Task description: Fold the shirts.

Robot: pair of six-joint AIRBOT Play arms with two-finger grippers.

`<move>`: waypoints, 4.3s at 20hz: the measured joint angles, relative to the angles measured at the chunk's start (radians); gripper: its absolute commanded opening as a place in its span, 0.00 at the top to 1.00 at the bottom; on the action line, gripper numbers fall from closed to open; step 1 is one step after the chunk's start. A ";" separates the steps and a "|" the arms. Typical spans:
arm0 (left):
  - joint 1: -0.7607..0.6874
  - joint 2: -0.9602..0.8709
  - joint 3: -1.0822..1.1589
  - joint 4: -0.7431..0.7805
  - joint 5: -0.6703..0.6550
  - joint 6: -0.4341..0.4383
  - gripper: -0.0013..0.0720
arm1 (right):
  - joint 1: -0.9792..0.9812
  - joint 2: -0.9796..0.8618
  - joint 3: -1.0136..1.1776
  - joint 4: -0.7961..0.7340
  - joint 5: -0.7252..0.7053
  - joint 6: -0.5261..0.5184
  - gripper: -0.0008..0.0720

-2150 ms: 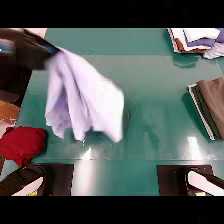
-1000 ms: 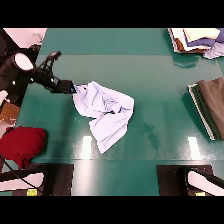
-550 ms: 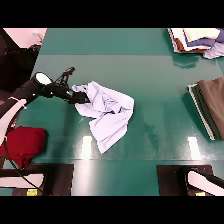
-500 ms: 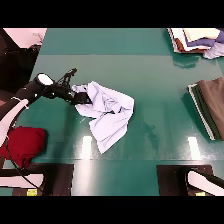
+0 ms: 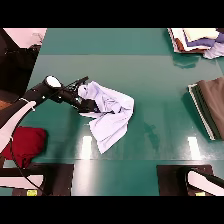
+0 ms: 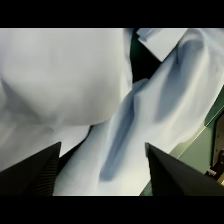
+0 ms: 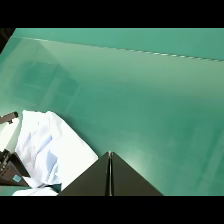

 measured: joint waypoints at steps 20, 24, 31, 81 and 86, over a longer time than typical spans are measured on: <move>-0.033 0.019 0.009 -0.027 0.351 -0.233 0.95 | 0.000 0.000 -0.005 -0.008 0.079 0.000 0.97; 0.066 0.153 0.050 -0.021 0.343 -0.133 0.95 | 0.020 0.034 -0.156 -0.011 0.094 0.014 0.97; 0.154 0.288 0.096 0.039 0.257 -0.029 0.95 | 0.306 0.121 -0.838 0.044 -0.269 0.025 0.16; 0.367 0.605 0.360 0.114 -0.153 -0.003 0.95 | 0.235 0.040 -0.195 -0.430 -0.167 0.160 0.97; 0.366 0.603 0.027 0.150 -0.091 0.014 0.95 | 0.320 -0.134 -0.290 -0.429 -0.268 0.160 0.97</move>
